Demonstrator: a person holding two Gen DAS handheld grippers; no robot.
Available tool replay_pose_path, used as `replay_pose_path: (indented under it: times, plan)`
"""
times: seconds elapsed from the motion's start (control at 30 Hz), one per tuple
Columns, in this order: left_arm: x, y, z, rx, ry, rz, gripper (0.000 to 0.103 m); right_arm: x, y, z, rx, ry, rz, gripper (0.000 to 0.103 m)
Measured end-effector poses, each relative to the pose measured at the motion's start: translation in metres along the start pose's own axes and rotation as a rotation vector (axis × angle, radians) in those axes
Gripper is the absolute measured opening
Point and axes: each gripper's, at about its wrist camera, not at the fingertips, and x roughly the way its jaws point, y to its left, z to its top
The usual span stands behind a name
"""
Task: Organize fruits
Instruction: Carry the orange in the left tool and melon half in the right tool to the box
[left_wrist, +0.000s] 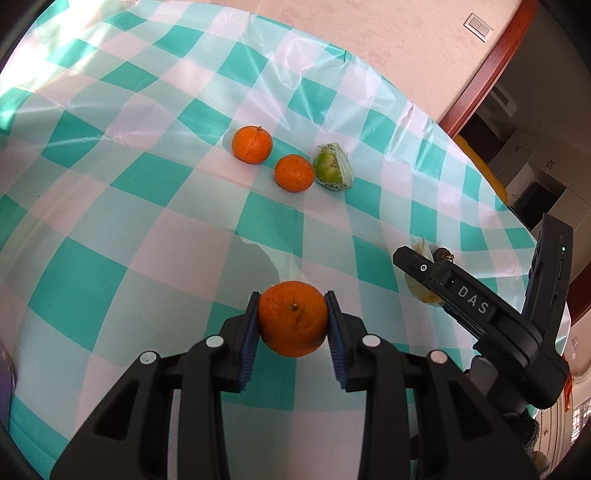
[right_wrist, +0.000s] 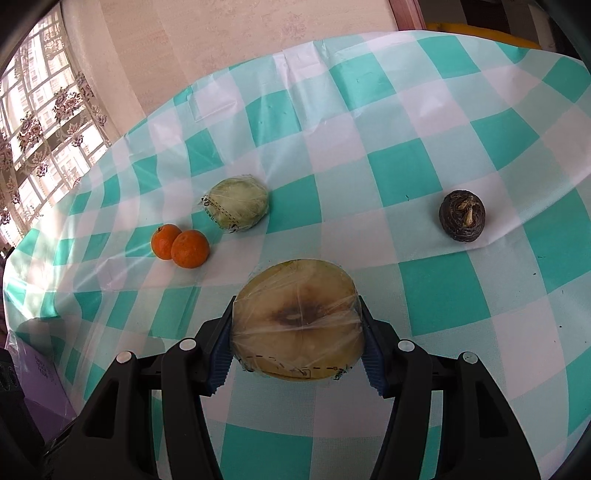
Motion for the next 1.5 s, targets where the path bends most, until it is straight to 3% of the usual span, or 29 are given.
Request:
replay_pose_path:
  times: [0.73,0.93,1.5]
  plan:
    - [-0.075,0.040,-0.063,-0.028,0.003,0.017,0.034,-0.037,0.051,-0.069,-0.120,0.095,0.106,0.058]
    - [-0.097,0.050,-0.075,-0.041,-0.052,-0.005,0.034,-0.053,0.062,-0.088,-0.172,0.097,0.110,0.058]
    - [-0.152,0.051,-0.112,0.066,-0.192,0.032,0.034,-0.088,0.080,-0.125,-0.255,0.087,0.119,0.058]
